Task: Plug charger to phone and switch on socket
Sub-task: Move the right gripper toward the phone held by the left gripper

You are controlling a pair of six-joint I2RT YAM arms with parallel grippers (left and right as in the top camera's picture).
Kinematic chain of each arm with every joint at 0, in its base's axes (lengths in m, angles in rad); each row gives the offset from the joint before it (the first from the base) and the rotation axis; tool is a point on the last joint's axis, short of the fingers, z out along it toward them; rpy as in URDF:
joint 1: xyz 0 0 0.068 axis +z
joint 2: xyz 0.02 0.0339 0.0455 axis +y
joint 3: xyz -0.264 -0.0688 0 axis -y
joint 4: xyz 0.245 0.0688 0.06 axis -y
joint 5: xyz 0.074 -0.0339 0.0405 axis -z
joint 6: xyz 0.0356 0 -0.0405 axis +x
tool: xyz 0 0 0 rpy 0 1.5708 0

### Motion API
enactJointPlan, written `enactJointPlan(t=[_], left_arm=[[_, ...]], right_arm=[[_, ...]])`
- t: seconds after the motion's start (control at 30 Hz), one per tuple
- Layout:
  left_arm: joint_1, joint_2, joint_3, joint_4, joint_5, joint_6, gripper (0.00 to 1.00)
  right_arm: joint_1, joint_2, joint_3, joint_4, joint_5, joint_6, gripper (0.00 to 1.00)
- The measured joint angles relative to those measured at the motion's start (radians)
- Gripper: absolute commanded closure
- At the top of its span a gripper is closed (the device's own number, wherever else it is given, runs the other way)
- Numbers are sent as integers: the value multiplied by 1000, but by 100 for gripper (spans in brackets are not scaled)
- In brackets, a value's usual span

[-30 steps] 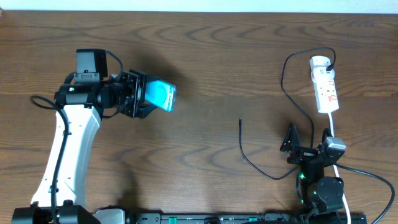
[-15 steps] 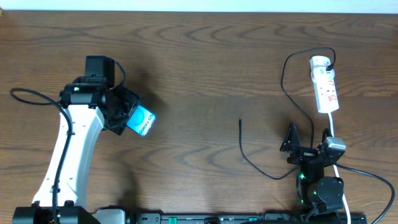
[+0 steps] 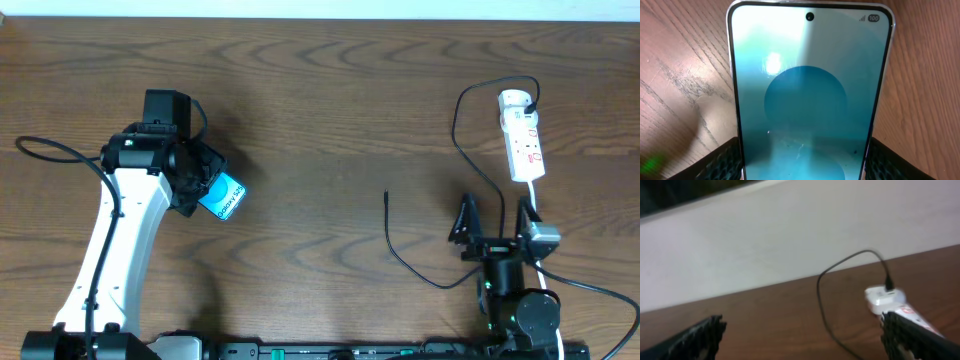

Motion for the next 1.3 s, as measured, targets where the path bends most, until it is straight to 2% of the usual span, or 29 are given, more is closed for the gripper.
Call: enactJointPlan(t=[0.2, 0.37, 0.57, 0.7, 0.93, 0.97, 1.07, 1.3], left_arm=[[0, 0, 0, 1, -3, 0, 93], [0, 0, 0, 2, -3, 0, 93], [0, 0, 0, 2, -3, 0, 93], [0, 0, 0, 2, -2, 0, 93], [0, 0, 0, 1, -2, -5, 93], [0, 0, 0, 1, -2, -12, 93], [0, 0, 0, 1, -2, -51, 93], [0, 0, 0, 1, 13, -184, 93]], right_arm=[[0, 217, 227, -163, -37, -36, 1], [0, 574, 606, -348, -88, -74, 1], [-1, 1031, 1117, -712, -271, -119, 1], [-1, 1264, 1342, -755, -429, -129, 1], [-5, 1464, 1400, -594, -613, 23, 1], [-5, 1489, 1400, -583, -633, 52, 5], [-3, 1571, 1403, -578, -691, 129, 8], [58, 1769, 1403, -581, -795, 268, 8]])
